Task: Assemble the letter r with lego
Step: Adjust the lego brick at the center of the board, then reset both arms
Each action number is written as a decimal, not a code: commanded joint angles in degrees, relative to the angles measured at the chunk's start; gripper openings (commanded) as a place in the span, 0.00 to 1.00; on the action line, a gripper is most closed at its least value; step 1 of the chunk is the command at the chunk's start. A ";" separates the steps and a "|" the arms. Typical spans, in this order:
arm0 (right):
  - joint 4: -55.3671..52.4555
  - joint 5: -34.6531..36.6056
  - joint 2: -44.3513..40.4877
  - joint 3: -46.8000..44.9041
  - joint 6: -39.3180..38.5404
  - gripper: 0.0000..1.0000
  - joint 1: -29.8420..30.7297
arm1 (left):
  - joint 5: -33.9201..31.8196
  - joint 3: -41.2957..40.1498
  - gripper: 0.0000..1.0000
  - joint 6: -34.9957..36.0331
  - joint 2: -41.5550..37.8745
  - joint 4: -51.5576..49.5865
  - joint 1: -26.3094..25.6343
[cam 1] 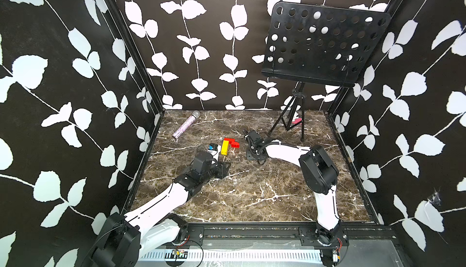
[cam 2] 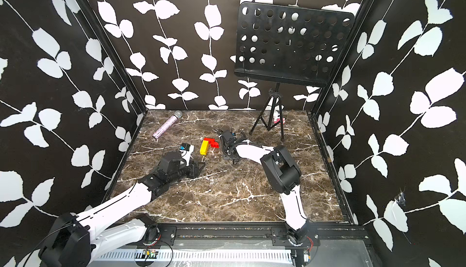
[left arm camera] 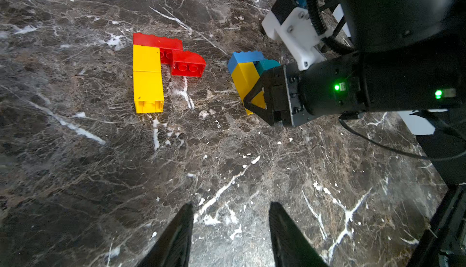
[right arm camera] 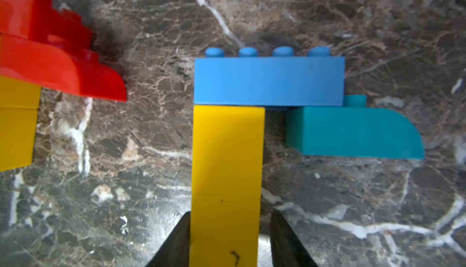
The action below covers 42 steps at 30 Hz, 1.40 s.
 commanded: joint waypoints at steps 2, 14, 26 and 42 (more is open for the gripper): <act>0.21 -0.13 -8.26 -1.55 -0.68 0.52 -0.10 | -5.53 7.51 0.55 3.96 -2.70 -6.54 0.04; 15.21 16.81 -56.84 -30.42 -22.18 0.99 -11.29 | -25.83 5.66 0.96 17.30 -15.03 -1.40 17.88; 41.11 16.39 -50.09 -49.97 -30.97 0.99 -30.58 | -27.77 -7.08 0.99 36.17 3.52 29.35 21.40; 58.15 7.23 -44.66 -58.33 -38.19 0.99 -38.03 | -18.11 -8.69 0.99 30.90 27.94 51.32 27.72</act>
